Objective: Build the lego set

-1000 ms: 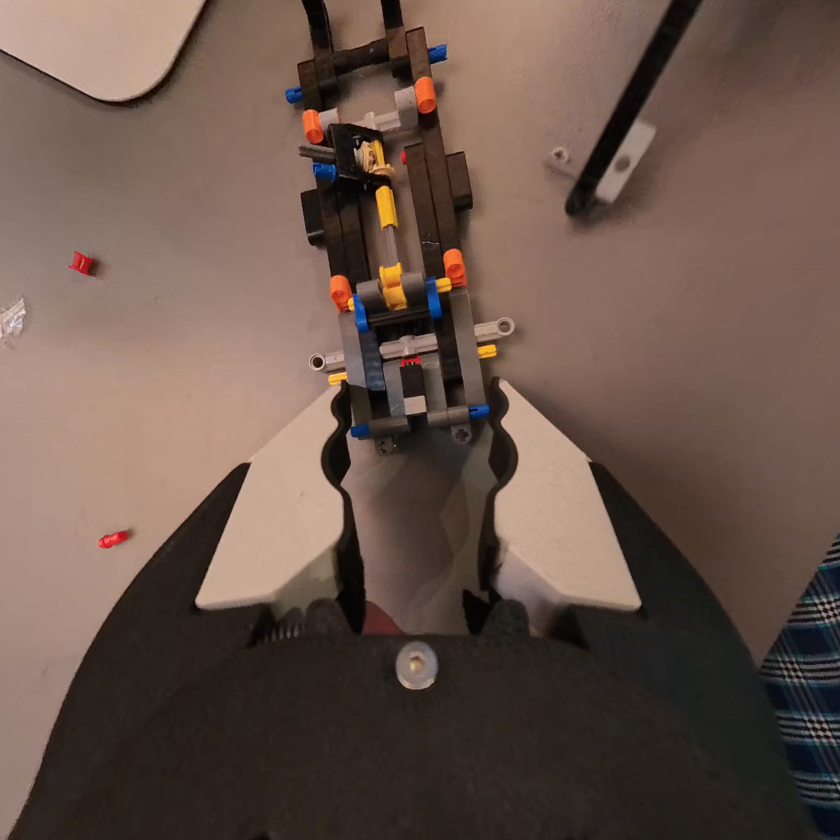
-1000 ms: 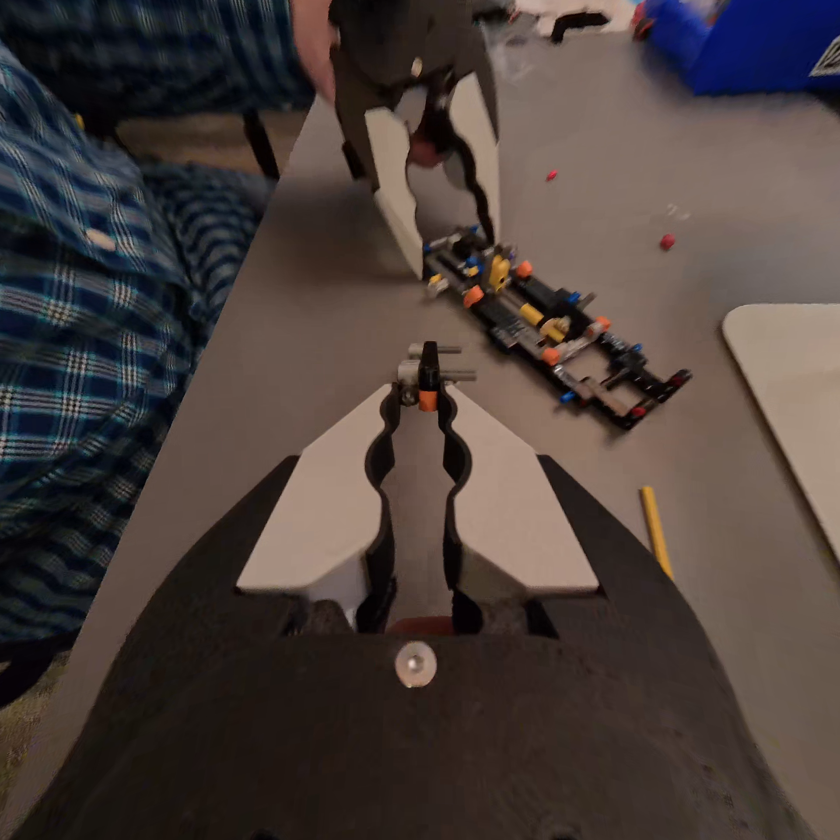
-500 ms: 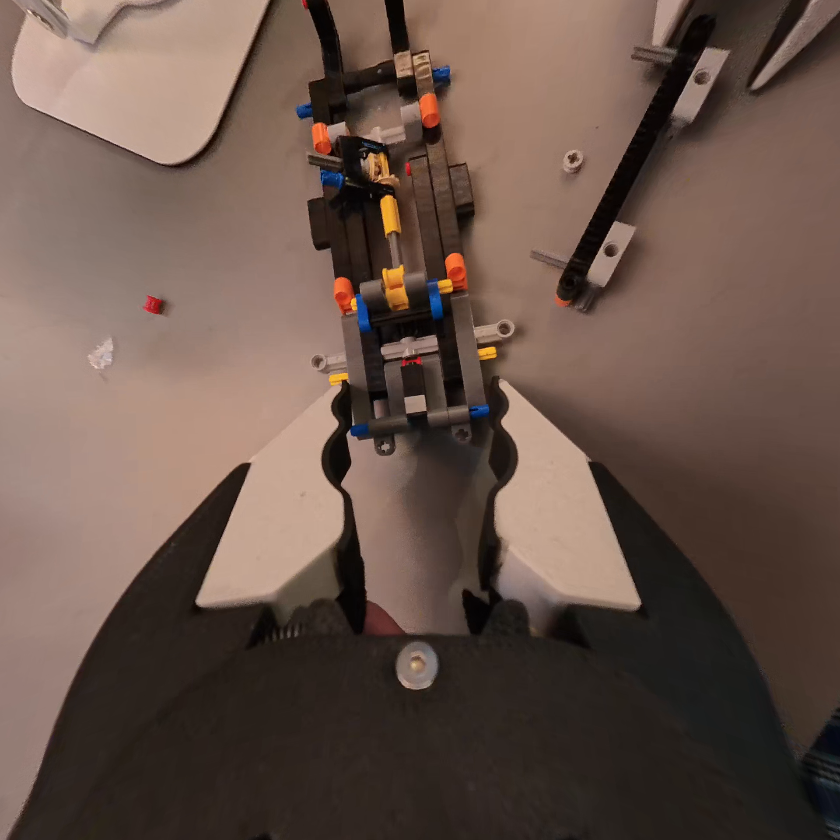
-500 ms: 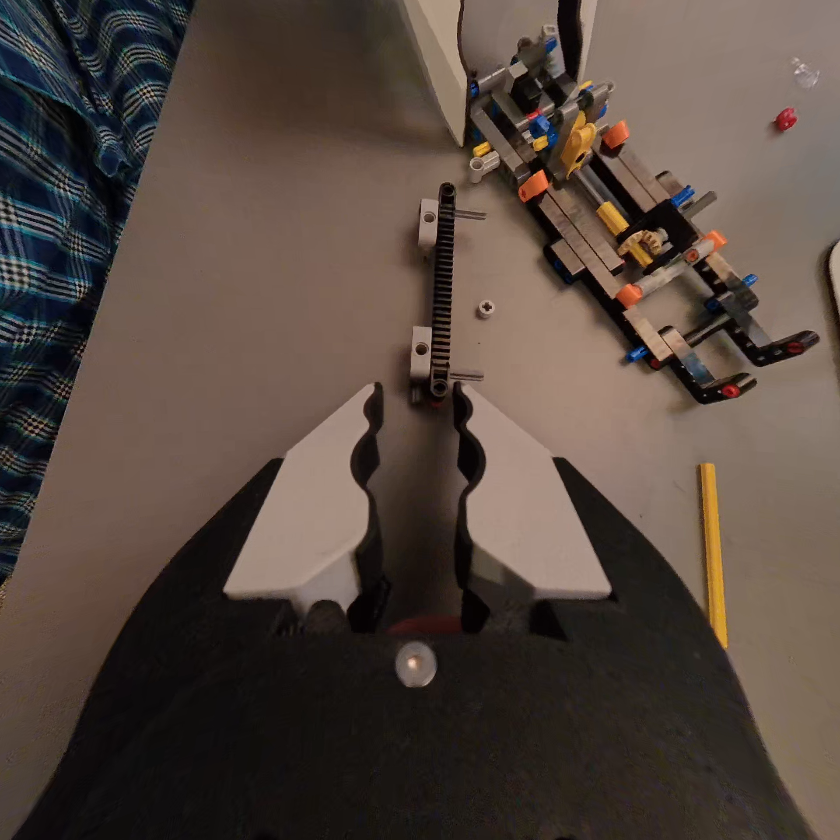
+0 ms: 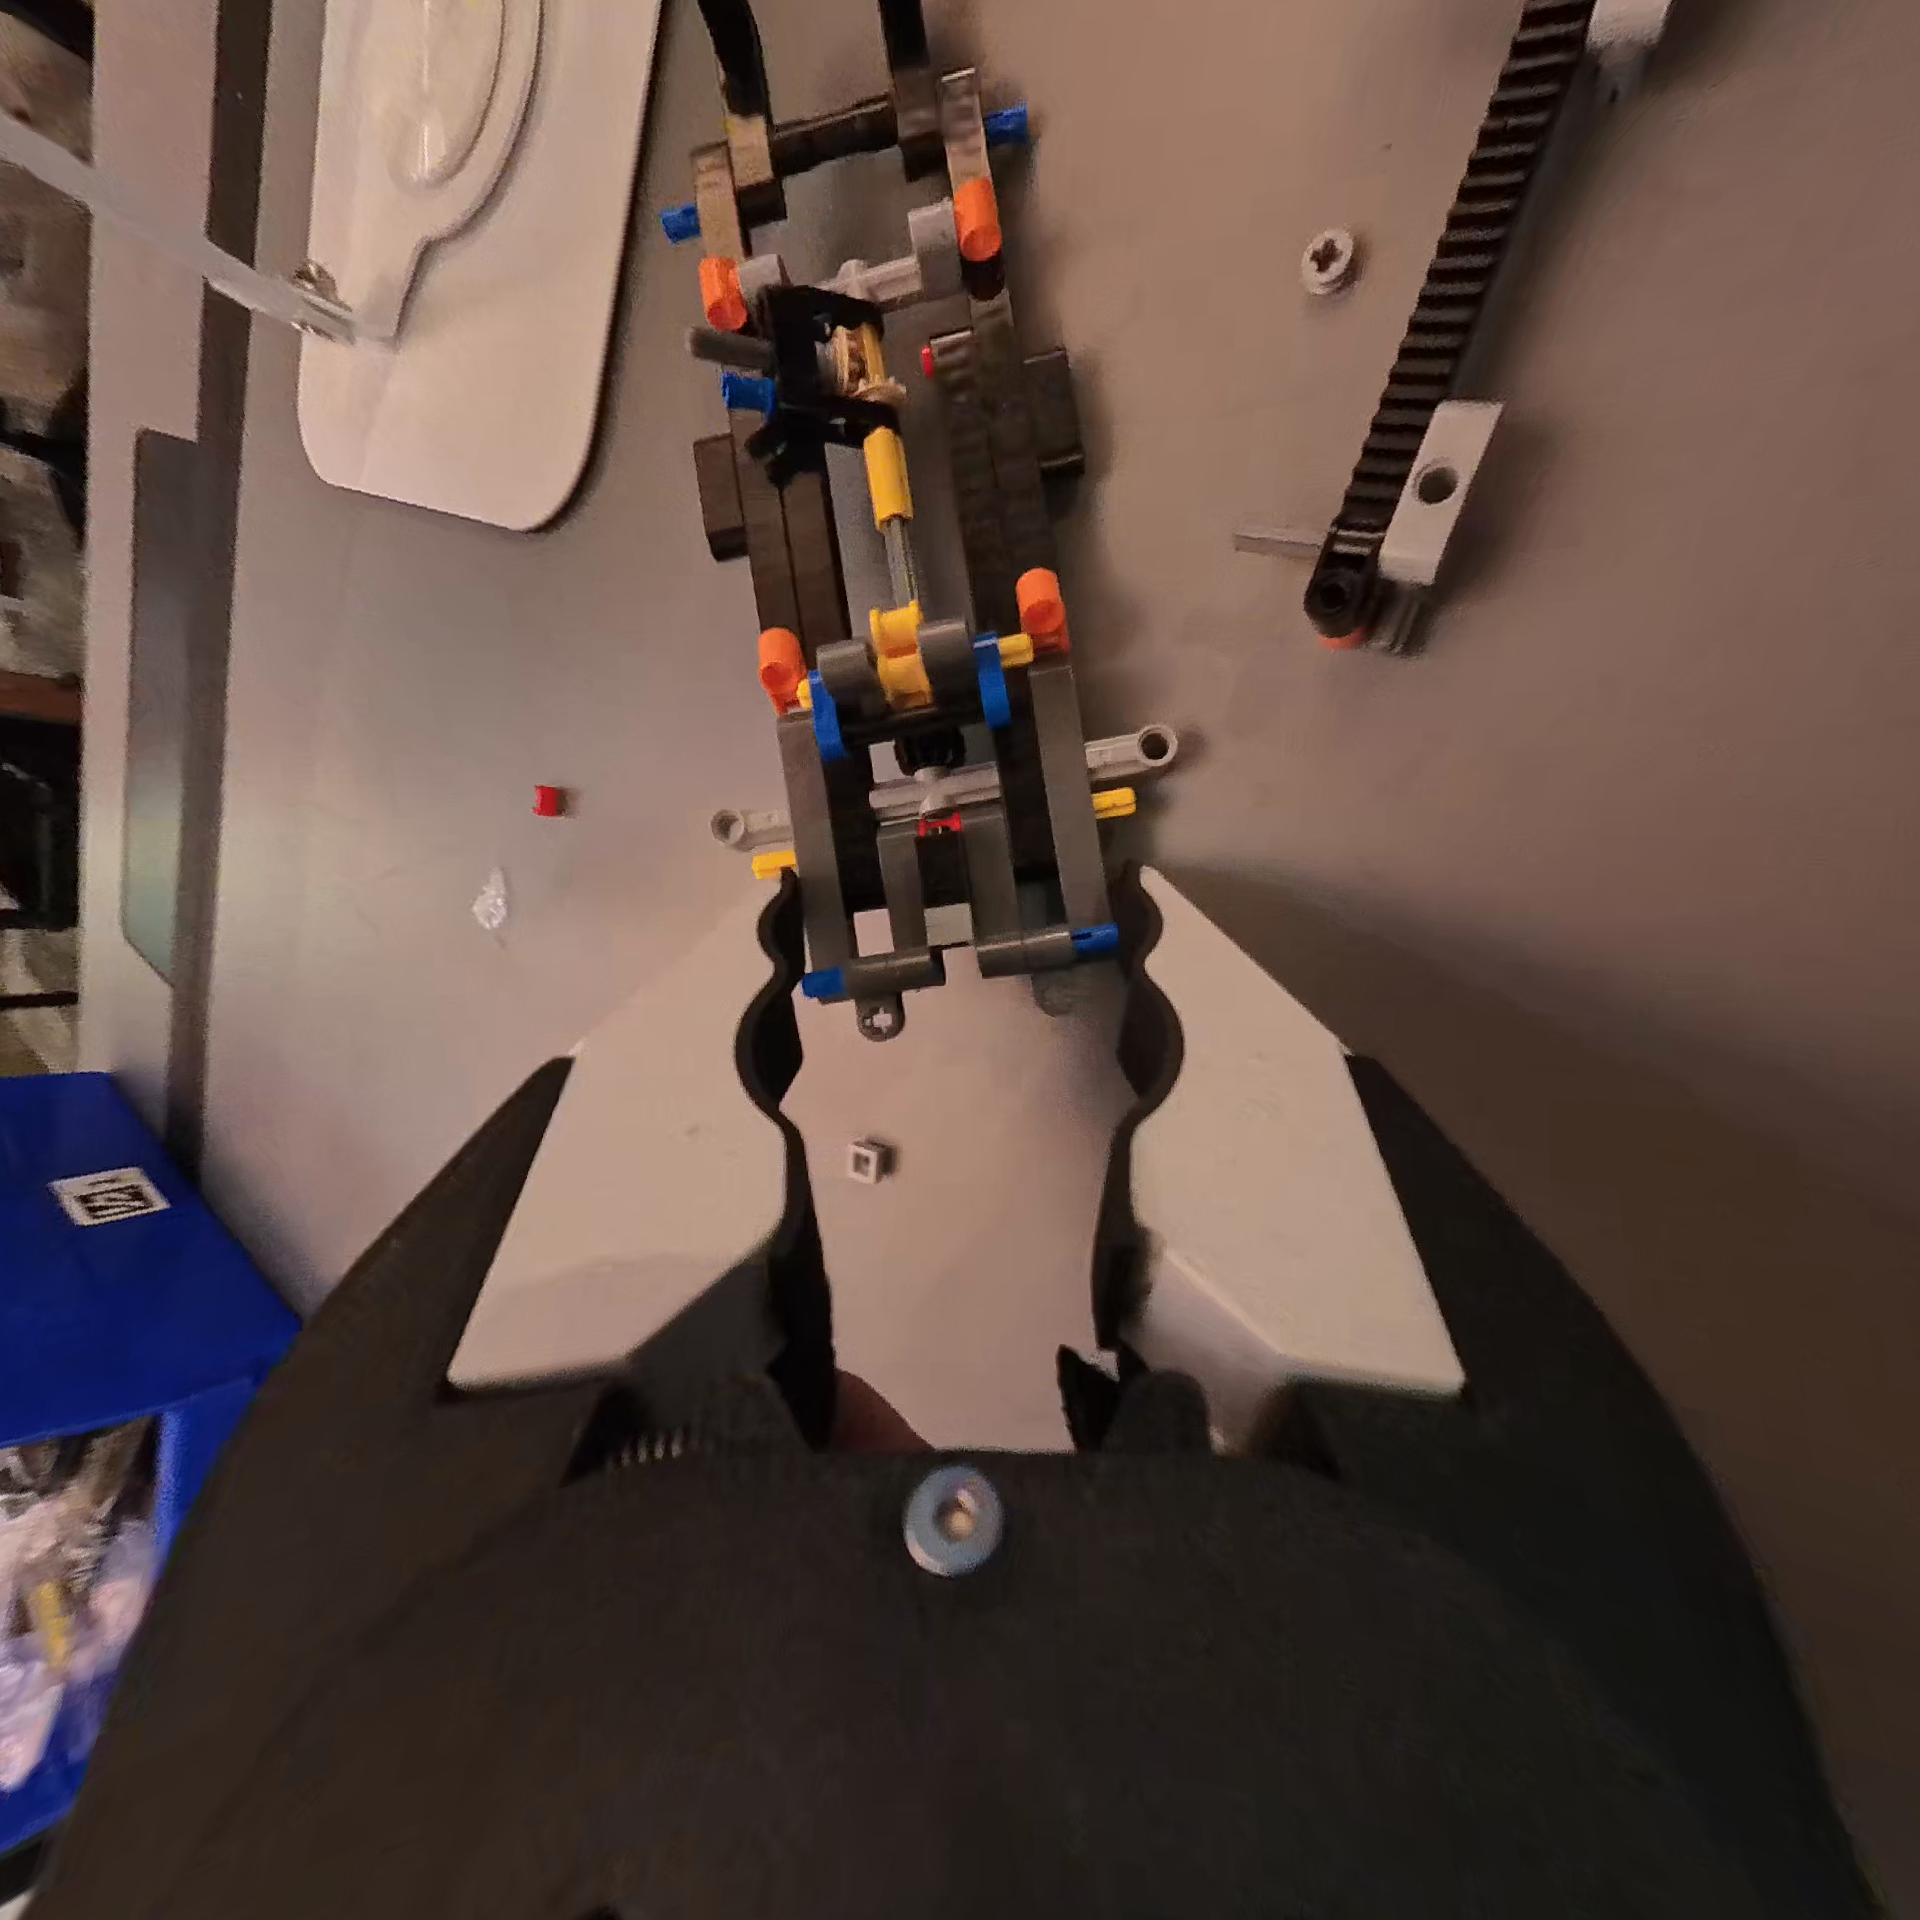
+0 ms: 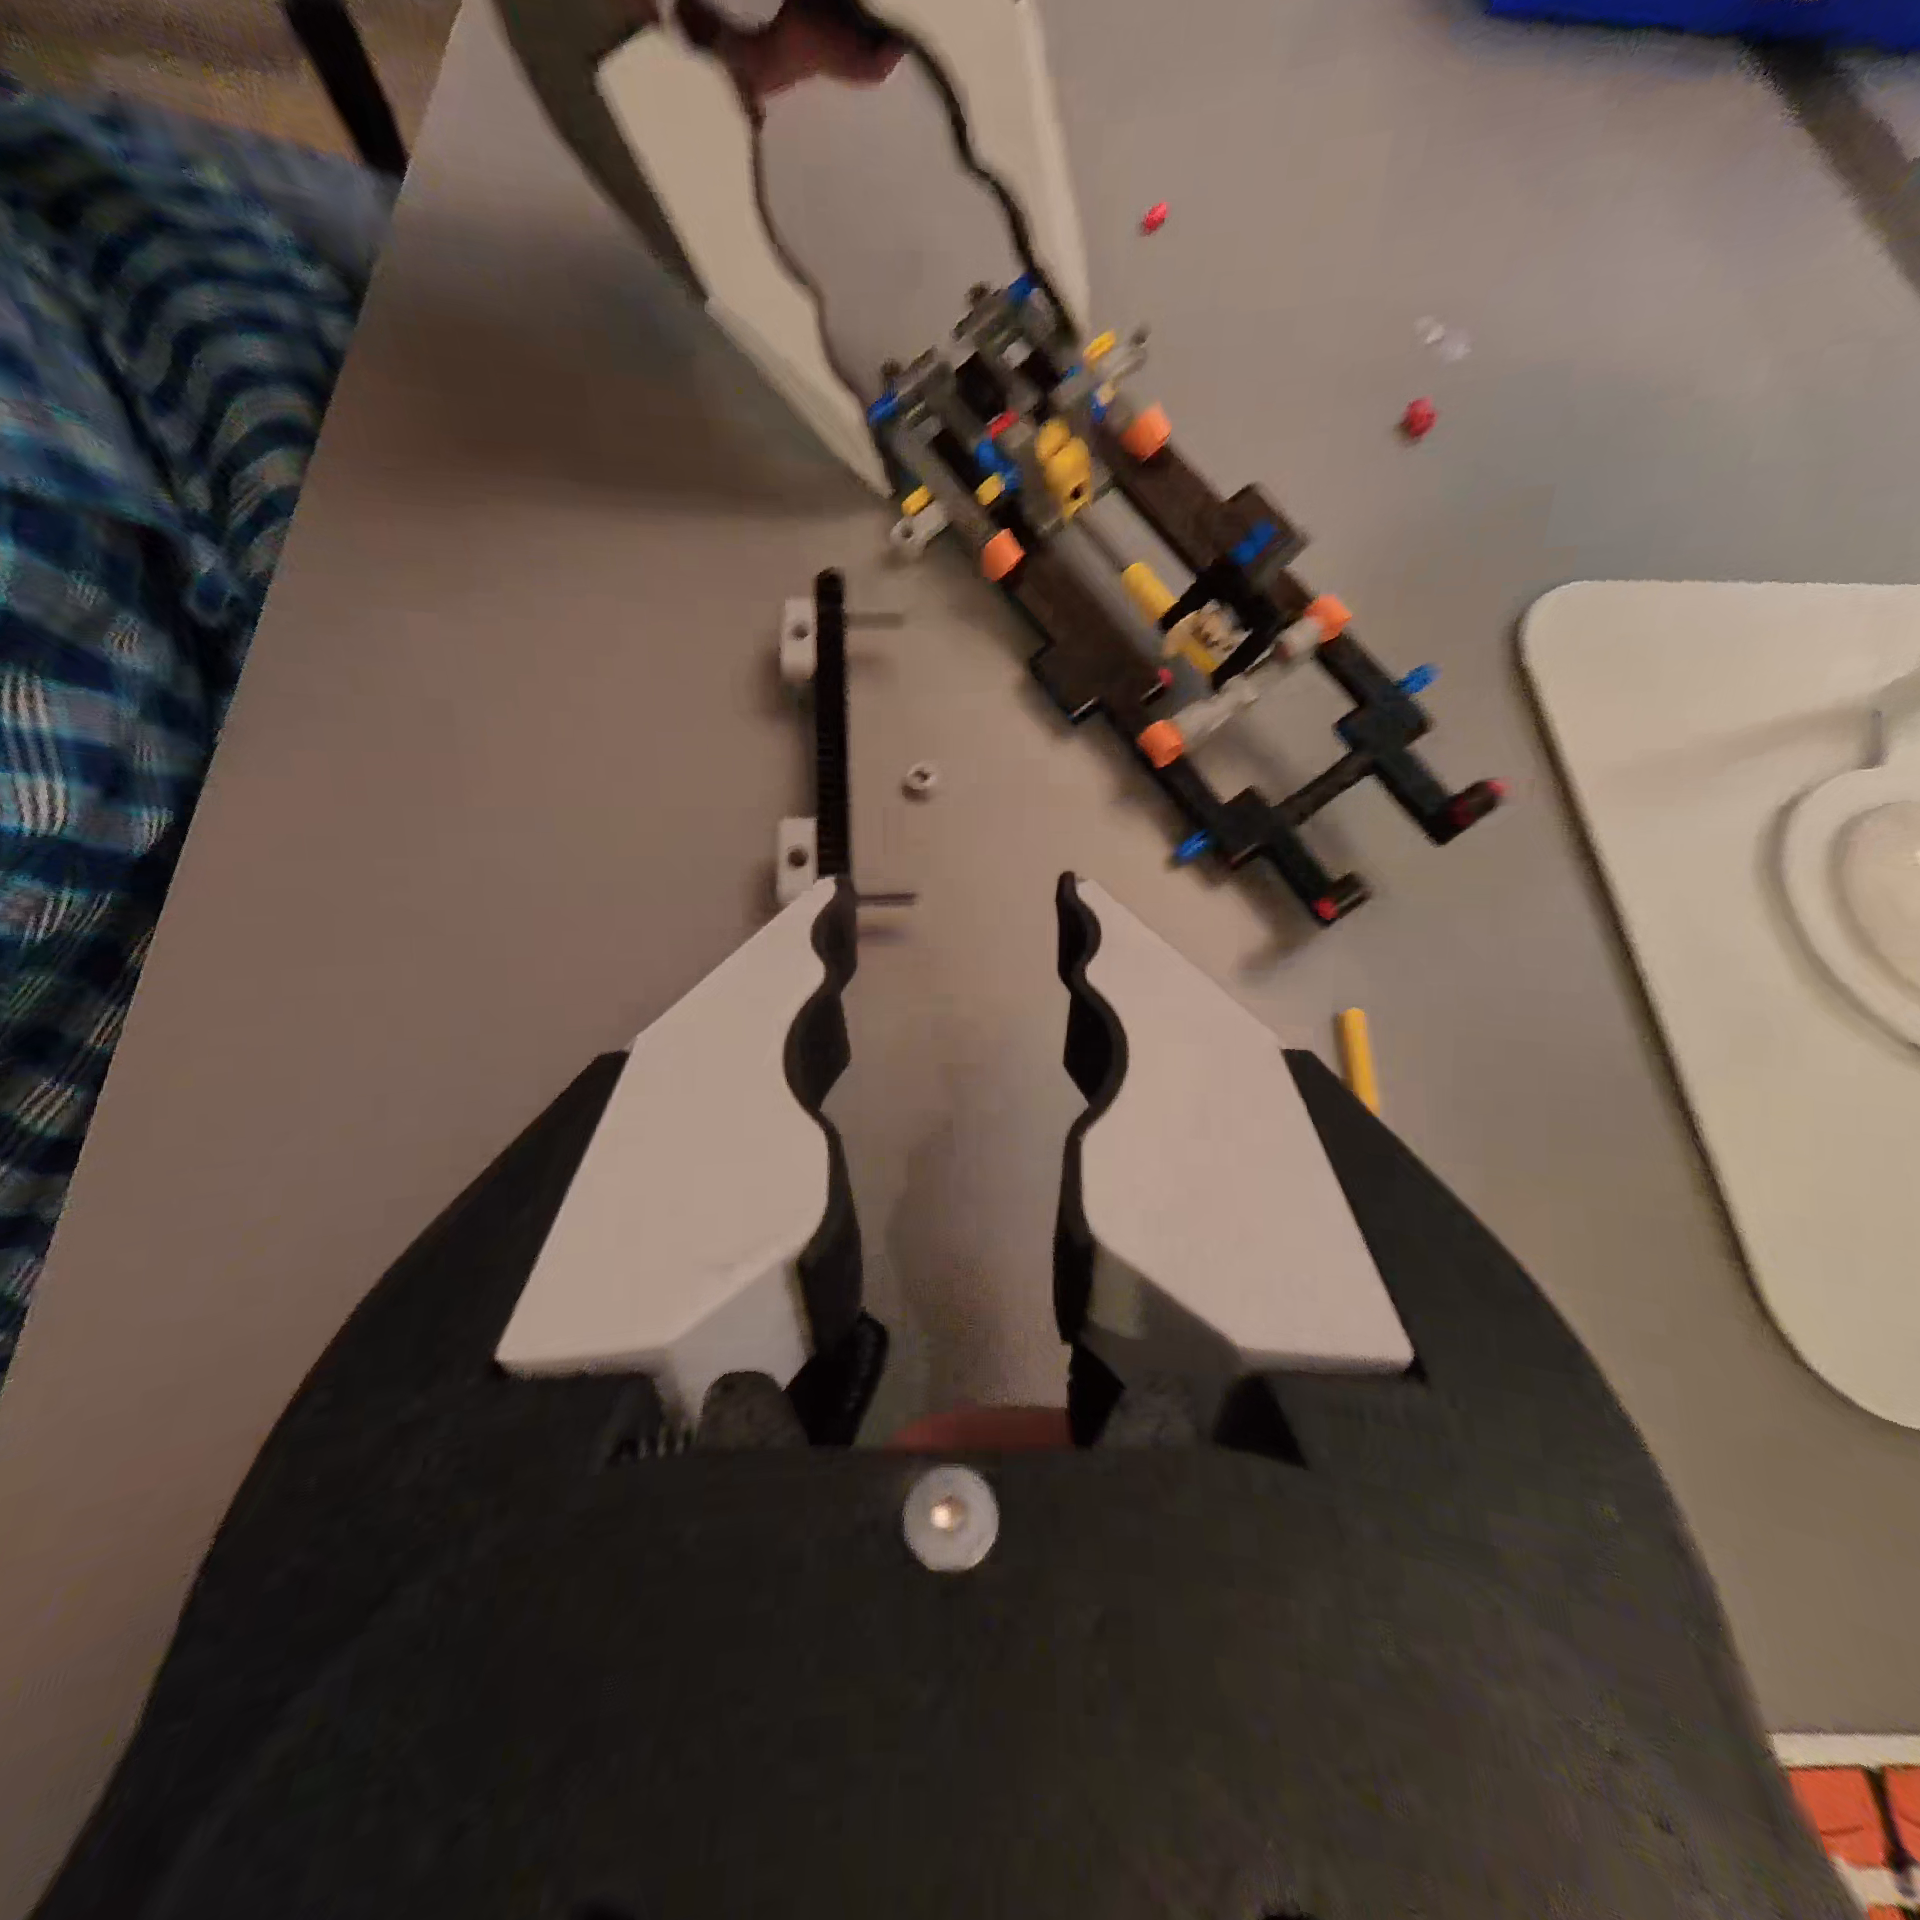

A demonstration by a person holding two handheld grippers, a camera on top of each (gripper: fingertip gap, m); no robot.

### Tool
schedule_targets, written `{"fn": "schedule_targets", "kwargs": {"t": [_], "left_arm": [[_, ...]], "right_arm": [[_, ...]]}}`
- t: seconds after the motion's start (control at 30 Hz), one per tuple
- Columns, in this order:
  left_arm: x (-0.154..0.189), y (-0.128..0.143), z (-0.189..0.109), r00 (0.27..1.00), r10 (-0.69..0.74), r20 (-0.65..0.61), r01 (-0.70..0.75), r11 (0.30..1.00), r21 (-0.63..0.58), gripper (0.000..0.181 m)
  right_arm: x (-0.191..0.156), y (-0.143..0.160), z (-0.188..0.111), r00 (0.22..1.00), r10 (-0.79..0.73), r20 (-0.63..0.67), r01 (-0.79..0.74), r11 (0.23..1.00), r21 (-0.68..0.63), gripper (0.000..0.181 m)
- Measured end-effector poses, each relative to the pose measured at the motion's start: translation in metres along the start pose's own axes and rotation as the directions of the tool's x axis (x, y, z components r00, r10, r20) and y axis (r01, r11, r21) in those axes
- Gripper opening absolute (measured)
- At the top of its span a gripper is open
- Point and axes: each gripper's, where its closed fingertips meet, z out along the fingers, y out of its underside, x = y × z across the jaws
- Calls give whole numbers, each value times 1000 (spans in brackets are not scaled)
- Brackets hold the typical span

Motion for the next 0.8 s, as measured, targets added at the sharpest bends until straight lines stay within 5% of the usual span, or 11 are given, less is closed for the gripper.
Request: {"fn": "schedule_targets", "kwargs": {"t": [0.03, 0.5, 0.8], "left_arm": [[-1, -1, 0, 1000, 26, 16, -26, 1000, -4, 59], [-20, -15, -1, 853, 431, 293, -421, 901, -100, 58], [-29, -19, 1, 763, 511, 396, -508, 853, -123, 58]], "right_arm": [[6, -6, -2, 1000, 7, -13, -7, 1000, 20, 36], [65, -73, 38, 994, -65, 85, 64, 998, 16, 29], [66, -53, 69, 976, 43, 212, -8, 987, -163, 17]]}}
